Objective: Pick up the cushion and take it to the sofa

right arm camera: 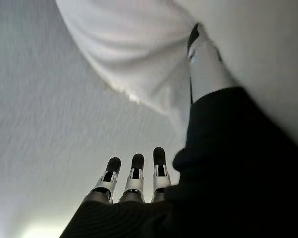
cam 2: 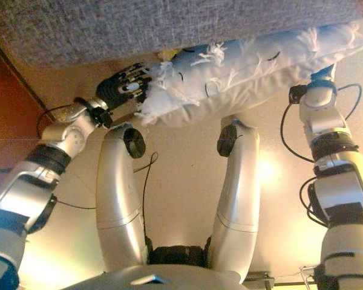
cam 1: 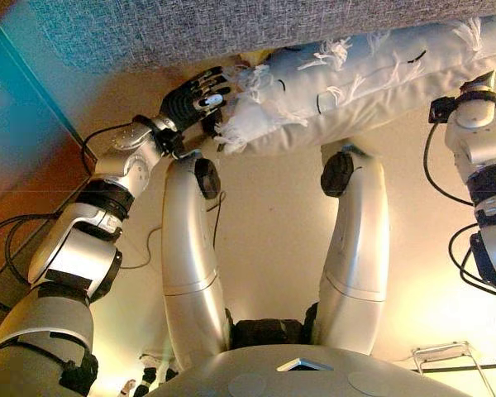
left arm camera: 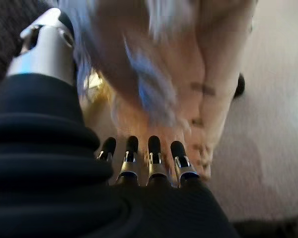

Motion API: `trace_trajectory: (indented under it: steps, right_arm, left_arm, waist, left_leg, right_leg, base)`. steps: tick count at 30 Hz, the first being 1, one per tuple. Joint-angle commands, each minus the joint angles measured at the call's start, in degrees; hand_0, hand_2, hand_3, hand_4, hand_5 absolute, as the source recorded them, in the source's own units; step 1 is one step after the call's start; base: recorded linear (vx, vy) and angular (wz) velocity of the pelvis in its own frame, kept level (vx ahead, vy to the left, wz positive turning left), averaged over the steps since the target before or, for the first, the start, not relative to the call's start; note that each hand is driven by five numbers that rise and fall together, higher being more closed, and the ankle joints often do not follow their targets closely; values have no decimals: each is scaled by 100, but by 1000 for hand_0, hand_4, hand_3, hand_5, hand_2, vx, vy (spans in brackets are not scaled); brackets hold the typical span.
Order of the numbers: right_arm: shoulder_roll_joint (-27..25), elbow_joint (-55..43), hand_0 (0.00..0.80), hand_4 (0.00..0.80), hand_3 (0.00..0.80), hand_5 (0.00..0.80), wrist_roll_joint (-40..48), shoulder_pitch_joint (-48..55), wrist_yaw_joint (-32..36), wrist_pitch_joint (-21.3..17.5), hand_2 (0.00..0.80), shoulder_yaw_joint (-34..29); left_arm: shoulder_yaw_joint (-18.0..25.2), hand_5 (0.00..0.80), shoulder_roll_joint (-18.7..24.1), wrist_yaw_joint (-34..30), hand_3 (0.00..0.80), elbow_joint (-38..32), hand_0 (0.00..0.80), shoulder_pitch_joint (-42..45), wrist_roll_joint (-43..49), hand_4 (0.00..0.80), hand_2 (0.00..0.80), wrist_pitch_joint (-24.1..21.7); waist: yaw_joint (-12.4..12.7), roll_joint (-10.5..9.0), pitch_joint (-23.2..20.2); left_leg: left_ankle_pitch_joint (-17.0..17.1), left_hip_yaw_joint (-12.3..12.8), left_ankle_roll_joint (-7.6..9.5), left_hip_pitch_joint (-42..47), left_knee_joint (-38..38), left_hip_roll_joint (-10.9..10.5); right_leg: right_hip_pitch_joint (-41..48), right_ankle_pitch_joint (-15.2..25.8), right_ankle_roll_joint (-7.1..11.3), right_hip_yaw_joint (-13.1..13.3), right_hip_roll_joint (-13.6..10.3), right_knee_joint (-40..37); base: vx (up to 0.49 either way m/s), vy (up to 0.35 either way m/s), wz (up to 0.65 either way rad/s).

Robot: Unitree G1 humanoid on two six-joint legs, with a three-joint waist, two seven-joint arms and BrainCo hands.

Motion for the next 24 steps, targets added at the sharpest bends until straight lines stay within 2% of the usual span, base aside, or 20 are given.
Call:
trace_trajectory:
  steps: [1,7,13,14,15,19,22,23,24]
  right_arm:
    - [-188,-960,0,0,0,0,608,-142,862,-852,0,257]
    - [-270,-1323,0,0,0,0,875,38,1615,-872,0,281]
    - [-363,-1572,0,0,0,0,1085,200,1934,-841,0,300]
    - [-353,-1596,0,0,0,0,1125,278,2047,-839,0,314]
    - [-378,-1641,0,0,0,0,1160,283,2118,-850,0,294]
    - [-436,-1839,0,0,0,0,1229,453,2285,-830,0,280]
    - [-442,-1956,0,0,0,0,1314,568,2540,-828,0,251]
    - [-414,-1998,0,0,0,0,1299,659,2642,-808,0,267]
    - [-416,-2062,0,0,0,0,1289,693,2725,-770,0,262]
  left_arm:
    - [-15,800,-52,-220,800,-211,800,175,-342,800,800,-131]
    - [-27,800,11,-490,800,-344,800,312,-399,800,800,107]
    - [-73,800,61,-438,800,-459,800,467,-461,800,800,144]
    - [-86,800,48,-472,800,-464,800,534,-468,800,800,186]
    - [-54,800,64,-479,800,-493,800,520,-448,800,800,216]
    - [-63,800,83,-593,800,-590,800,675,-569,800,800,395]
    - [-22,800,63,-564,800,-683,800,807,-599,800,800,358]
    - [-34,800,42,-553,800,-712,800,903,-611,800,800,357]
    - [-12,800,42,-551,800,-754,800,941,-616,800,800,373]
  waist:
    - [-57,16,-56]
    - [-71,-87,-56]
    - [-88,-125,-56]
    - [-84,-121,-56]
    - [-88,-137,-56]
    - [-98,-157,-56]
    - [-98,-157,-56]
    - [-86,-145,-56]
    - [-86,-147,-56]
  left_leg:
    - [497,-85,-186,-151,-633,-195]
    - [529,-98,-207,-151,-659,-265]
    - [525,-114,-196,-151,-550,-311]
    - [287,-174,-238,-151,-269,-313]
    - [493,-118,-190,-151,-478,-317]
    - [480,-116,-174,-151,-352,-341]
    - [473,-136,-169,-151,-280,-354]
    - [224,-200,-214,-151,19,-354]
    - [268,-202,-210,-151,-3,-365]
  right_leg:
    - [280,100,411,-60,-56,-45]
    - [280,176,443,-38,-83,-109]
    - [280,210,453,-6,-104,-63]
    - [280,4,506,44,-100,212]
    - [280,184,451,4,-110,-12]
    - [280,186,441,35,-129,56]
    - [280,182,443,47,-136,94]
    - [280,-34,499,95,-128,389]
    - [280,-2,495,93,-131,367]
  base:
    - [11,-34,3]
    - [2,-6,0]
    - [19,-1,4]
    - [0,0,0]
    - [0,0,0]
    - [-10,-1,1]
    - [26,-2,-1]
    - [65,-6,-2]
    - [77,-8,0]
